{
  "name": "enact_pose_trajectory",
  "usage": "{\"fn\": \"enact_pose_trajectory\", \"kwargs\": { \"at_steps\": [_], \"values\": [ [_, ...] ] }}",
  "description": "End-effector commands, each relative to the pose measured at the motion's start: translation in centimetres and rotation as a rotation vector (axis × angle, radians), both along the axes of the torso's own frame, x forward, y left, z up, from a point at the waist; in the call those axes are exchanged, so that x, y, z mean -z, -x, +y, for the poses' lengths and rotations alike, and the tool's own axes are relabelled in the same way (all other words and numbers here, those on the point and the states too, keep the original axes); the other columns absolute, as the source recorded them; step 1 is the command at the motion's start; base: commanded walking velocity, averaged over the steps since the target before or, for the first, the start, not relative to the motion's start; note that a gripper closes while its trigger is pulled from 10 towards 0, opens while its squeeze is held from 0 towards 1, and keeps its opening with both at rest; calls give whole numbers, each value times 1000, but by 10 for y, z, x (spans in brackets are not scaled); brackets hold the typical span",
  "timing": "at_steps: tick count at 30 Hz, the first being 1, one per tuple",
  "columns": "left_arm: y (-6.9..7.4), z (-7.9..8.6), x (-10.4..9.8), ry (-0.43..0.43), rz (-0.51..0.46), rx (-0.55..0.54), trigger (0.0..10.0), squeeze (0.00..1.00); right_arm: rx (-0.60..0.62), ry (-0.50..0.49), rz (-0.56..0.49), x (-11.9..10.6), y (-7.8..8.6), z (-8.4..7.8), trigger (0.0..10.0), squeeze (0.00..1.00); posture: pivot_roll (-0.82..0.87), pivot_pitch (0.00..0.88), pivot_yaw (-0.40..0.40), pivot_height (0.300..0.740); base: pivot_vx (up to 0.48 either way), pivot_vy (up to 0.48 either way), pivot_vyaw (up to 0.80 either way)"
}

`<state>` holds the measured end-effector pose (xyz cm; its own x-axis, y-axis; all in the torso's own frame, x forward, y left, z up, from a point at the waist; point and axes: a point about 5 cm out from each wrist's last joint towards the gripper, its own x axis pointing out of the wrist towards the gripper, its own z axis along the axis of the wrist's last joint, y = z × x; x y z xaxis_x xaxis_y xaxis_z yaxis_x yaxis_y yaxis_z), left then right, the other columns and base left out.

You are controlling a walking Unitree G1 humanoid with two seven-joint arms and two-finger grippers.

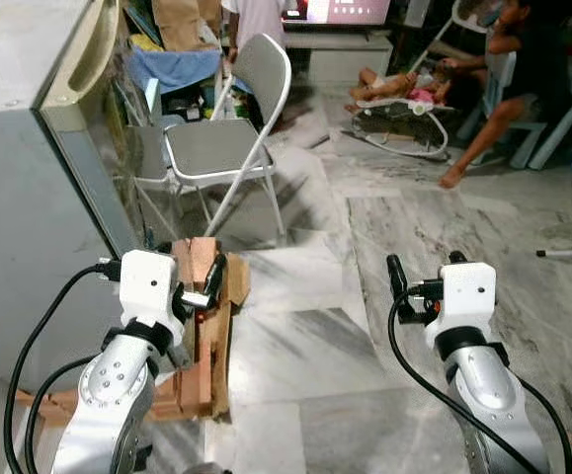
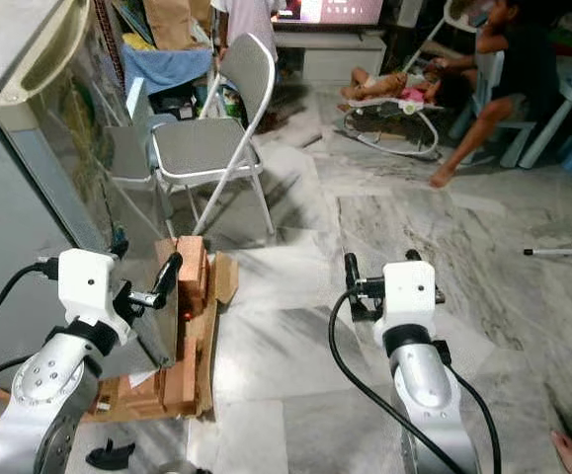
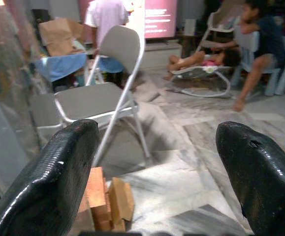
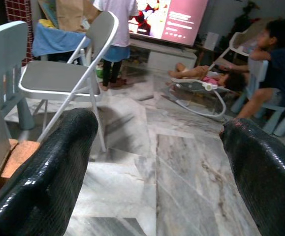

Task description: Restocking fridge

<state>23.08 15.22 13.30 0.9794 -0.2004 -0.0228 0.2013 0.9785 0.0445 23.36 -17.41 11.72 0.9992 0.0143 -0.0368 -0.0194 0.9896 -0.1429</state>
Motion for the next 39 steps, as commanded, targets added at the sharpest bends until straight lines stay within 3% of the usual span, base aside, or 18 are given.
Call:
{"fn": "enact_pose_trajectory", "kwargs": {
  "at_steps": [1, 2, 9, 13, 14, 17, 19, 26, 31, 39],
  "values": [
    [1, 6, 3, -14, 14, -58, 10000, 0, -9, 0, -6, -1, -1, 1, 10000, 0, 31, 19, -25, 740, 0, 0, 0],
    [0, 13, 4, -16, 16, -131, 10000, 0, -11, -2, -5, -1, -1, 1, 10000, 0, 29, 17, -24, 740, 0, 0, 0],
    [-18, 34, 3, -22, 20, -303, 10000, 0, -29, -14, -3, -1, -1, 3, 10000, 0, 21, 22, -21, 740, 0, 0, 0],
    [-35, 37, -2, -6, 6, -306, 10000, 0, -39, -18, -4, -2, 0, 4, 10000, 0, 17, 22, -20, 740, 0, 0, 0],
    [-47, 35, -7, 6, -11, -279, 10000, 0, -41, -20, -4, -2, 0, 5, 10000, 0, 15, 24, -21, 740, 0, 0, 0],
    [-56, 34, -11, 8, -25, -262, 10000, 0, -43, -22, -3, -2, 0, 5, 10000, 0, 12, 25, -18, 740, 0, 0, 0],
    [-70, 28, -15, 13, -25, -181, 10000, 0, -47, -20, -2, -2, 0, 6, 10000, 0, 2, 25, -13, 740, 0, 0, 0],
    [-82, 45, -14, -30, -26, -225, 10000, 0, -28, -10, 1, -1, 2, -1, 10000, 0, -6, 27, -7, 740, 0, 0, 0],
    [-90, 63, -17, -62, -45, -342, 10000, 0, -40, -15, 1, -2, 2, 4, 10000, 0, -8, 24, -11, 740, 0, 0, 0],
    [-103, 54, -17, -17, -41, -293, 10000, 0, -47, -16, 3, -2, 0, 4, 10000, 0, -5, 35, -17, 740, 0, 0, 0]
  ]
}}
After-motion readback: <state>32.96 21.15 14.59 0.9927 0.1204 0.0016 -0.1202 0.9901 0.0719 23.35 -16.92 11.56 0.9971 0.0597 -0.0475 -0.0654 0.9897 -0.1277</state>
